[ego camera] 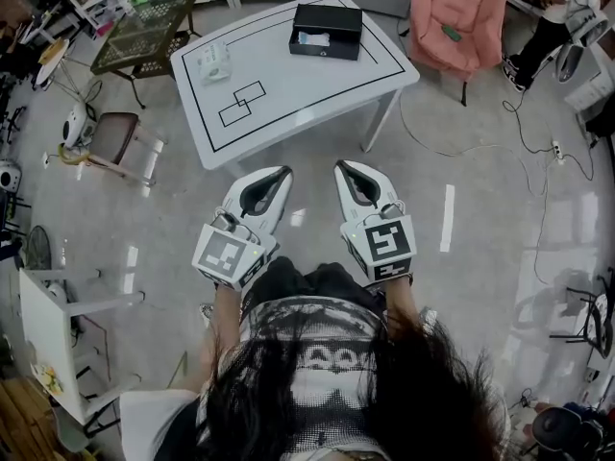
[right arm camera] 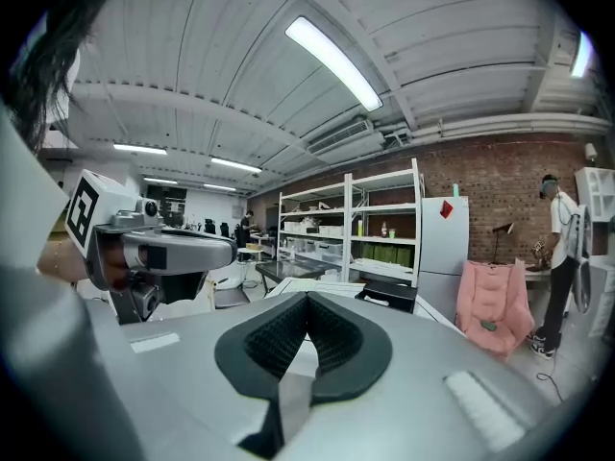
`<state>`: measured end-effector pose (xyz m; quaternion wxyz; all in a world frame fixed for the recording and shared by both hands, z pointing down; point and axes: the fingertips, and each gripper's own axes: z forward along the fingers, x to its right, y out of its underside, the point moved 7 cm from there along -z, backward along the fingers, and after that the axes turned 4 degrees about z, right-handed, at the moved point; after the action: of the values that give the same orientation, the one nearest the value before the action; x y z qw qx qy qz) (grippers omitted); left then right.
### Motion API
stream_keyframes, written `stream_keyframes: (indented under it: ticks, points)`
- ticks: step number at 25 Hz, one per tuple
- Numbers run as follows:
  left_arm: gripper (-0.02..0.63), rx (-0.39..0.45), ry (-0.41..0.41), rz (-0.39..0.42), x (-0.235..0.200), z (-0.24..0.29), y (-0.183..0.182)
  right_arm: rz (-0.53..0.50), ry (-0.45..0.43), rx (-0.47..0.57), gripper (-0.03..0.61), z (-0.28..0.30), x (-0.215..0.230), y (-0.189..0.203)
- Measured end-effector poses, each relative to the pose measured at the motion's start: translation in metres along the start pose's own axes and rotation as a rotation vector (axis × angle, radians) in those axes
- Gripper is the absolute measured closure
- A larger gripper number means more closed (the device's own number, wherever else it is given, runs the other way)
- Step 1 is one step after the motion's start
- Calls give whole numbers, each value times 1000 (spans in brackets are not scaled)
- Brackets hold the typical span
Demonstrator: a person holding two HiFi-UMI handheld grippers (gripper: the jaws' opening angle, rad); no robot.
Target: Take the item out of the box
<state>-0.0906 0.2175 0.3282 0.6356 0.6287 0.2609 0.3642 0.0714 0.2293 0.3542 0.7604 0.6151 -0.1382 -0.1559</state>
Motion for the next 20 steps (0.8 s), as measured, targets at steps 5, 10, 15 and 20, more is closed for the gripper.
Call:
stream_keyframes:
  ticks: [5,10,15,20]
  points:
    - [614,-10,-20,-16,12,9,5,12,-20,-16,581,-2,15,12]
    - [614,-39,-30,-26,12,15,16,39,-38,-27,581,6,24,21]
    - [614,-41,-40,-10,-6,24,10,53,-40,-20,581,19,31,17]
    - [614,-48,-18,-4,-37,47,16,70,-17,-30,581,51,45,16]
